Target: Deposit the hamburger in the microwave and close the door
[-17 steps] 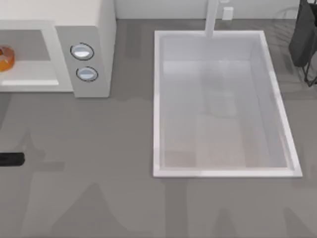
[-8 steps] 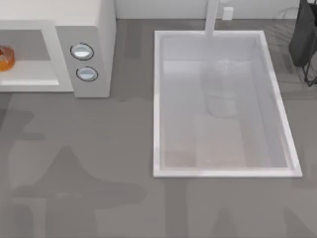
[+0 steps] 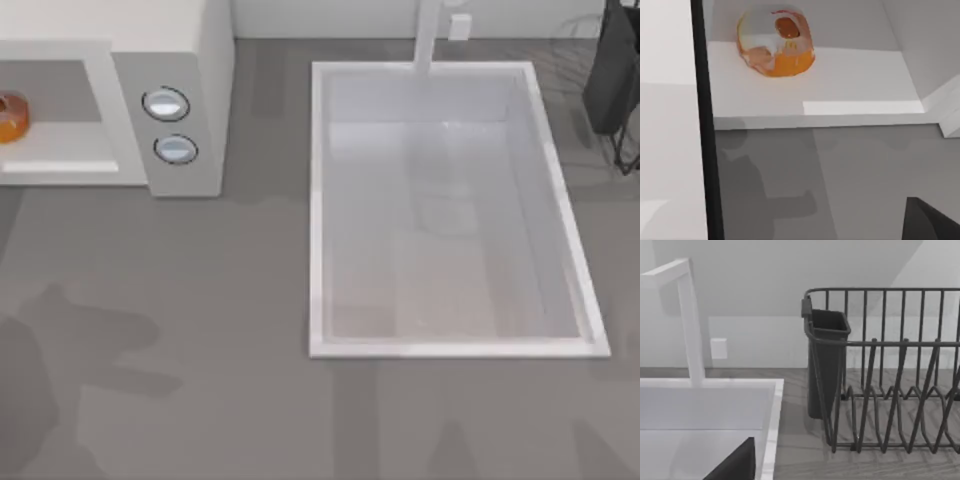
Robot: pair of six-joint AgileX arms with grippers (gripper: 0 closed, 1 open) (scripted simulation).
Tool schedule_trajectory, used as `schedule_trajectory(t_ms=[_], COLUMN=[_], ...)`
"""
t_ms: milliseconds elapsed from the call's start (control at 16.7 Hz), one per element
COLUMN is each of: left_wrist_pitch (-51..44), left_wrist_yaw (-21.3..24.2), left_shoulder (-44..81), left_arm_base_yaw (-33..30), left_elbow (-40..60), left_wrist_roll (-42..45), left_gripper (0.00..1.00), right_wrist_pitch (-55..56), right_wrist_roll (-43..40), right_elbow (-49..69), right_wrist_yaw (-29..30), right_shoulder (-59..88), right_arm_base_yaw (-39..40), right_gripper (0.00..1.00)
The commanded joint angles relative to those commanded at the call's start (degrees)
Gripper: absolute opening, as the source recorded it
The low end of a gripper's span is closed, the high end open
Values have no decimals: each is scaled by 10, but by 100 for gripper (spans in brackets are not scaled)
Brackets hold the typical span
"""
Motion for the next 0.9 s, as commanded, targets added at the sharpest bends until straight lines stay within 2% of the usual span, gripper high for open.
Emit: schedule_trajectory(t_ms=[240, 420, 900], left_wrist_pitch=[-134, -172, -169], left_wrist_yaw=[27, 35, 46], left_shoulder=[65, 83, 85], left_arm_base_yaw=[111, 161, 167], left_elbow=[122, 154, 147], left_wrist_roll=[99, 146, 149], left_gripper=[0, 0, 0], right_wrist_pitch=[0, 0, 0], right_wrist_roll=[0, 0, 0], right_elbow=[0, 0, 0], right_wrist_yaw=[0, 0, 0], right_shoulder=[0, 0, 0], right_arm_base_yaw=[0, 0, 0], right_gripper=[100, 100, 100])
